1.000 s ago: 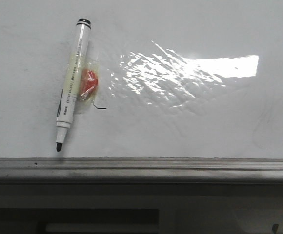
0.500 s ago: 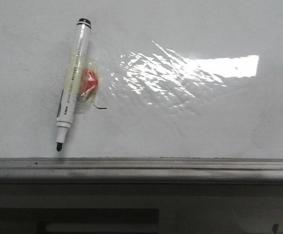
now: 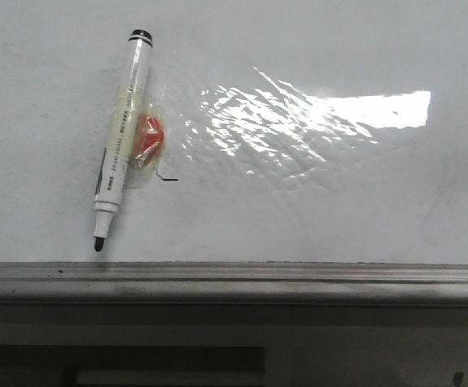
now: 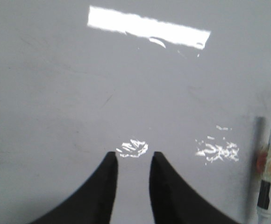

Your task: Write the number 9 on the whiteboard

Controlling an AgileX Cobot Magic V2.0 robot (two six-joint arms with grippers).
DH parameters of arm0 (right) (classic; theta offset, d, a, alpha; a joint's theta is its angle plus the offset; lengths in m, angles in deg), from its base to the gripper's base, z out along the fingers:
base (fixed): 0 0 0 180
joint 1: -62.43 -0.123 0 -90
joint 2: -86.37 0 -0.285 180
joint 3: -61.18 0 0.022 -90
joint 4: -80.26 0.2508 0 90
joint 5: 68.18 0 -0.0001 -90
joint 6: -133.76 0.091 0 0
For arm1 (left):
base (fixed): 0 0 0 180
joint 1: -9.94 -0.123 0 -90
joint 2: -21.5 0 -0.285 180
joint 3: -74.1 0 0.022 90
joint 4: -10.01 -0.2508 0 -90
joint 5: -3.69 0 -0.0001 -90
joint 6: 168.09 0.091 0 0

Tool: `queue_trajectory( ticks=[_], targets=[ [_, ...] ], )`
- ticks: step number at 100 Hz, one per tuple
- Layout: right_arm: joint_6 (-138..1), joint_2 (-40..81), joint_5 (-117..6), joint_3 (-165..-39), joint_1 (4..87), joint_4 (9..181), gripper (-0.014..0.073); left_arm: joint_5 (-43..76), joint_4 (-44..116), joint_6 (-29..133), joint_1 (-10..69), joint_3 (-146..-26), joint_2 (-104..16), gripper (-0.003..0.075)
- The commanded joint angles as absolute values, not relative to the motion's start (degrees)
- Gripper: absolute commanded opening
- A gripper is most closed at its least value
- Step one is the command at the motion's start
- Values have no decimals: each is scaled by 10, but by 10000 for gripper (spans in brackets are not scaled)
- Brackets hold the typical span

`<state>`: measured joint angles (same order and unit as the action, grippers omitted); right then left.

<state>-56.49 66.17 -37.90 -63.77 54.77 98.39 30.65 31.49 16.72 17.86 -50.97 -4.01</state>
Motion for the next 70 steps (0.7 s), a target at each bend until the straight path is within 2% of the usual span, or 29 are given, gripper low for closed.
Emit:
queue_trajectory(
  ticks=[1, 7, 17, 23, 33, 44, 60, 70],
  targets=[
    [-578, 594, -339, -714, 549, 948, 97, 340, 323, 194, 183, -571, -130, 338],
    [-578, 564, -322, -740, 549, 946, 201, 382, 361, 234, 183, -597, -187, 391],
    [-578, 524, -297, -775, 549, 946, 396, 410, 474, 326, 188, -615, -256, 386],
    [-578, 513, -292, -783, 549, 946, 452, 410, 564, 400, 206, -615, -284, 386],
    [-578, 509, -295, -783, 549, 945, 459, 404, 653, 487, 253, -615, -317, 386],
    [-578, 509, -300, -783, 549, 944, 459, 369, 657, 492, 321, -615, -349, 384],
    [-578, 509, -318, -783, 549, 942, 459, 259, 657, 492, 420, -615, -400, 382],
    [-578, 509, -322, -783, 549, 940, 459, 185, 662, 492, 476, -615, -430, 351]
  ],
)
